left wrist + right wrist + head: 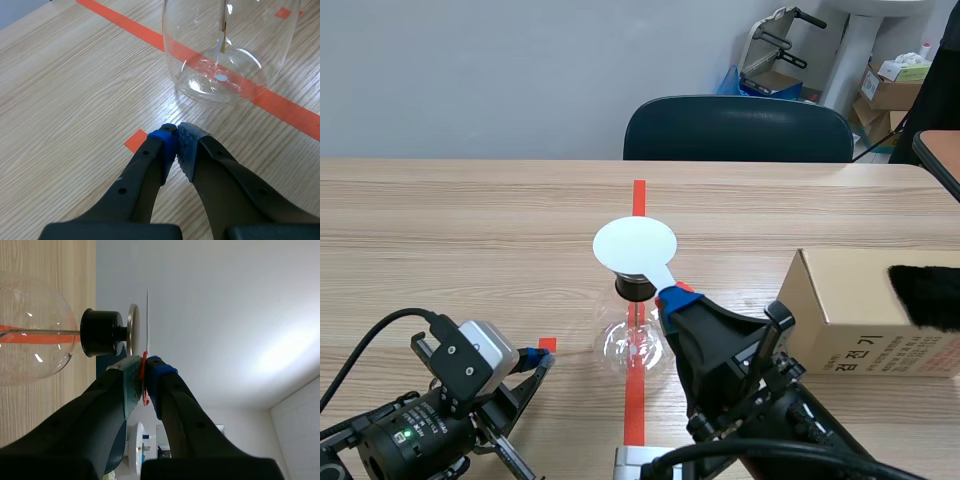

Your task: Do the electroscope experiment

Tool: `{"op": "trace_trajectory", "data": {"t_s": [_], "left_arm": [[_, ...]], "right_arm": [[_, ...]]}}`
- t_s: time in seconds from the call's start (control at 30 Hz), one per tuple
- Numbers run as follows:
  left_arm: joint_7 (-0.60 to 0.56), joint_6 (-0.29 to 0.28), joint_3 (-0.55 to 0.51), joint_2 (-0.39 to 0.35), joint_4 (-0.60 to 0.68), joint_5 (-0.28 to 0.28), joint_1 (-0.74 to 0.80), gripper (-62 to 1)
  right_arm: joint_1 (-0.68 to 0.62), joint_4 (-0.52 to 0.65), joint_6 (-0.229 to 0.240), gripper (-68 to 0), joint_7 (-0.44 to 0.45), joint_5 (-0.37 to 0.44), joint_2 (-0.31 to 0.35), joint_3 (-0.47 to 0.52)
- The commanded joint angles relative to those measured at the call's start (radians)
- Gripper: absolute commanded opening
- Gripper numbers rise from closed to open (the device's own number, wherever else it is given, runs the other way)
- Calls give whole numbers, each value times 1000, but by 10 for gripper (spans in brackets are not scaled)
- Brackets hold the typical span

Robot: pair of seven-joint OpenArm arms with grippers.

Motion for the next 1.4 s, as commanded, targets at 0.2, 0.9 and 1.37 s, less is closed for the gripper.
{"op": "trace_trajectory", "data": {"t_s": [0.2,0.9,1.37], "left_arm": [[-14,2,-5,5,23,6,-1,-577],[-14,2,-5,5,23,6,-1,-577],[-18,2,-5,5,23,9,-1,-578]], "right_arm": [[10,10,-13,-658,0,-1,10,3],[10,10,-13,-658,-332,-1,27,4],[9,10,-13,-658,-674,-1,35,4]]}}
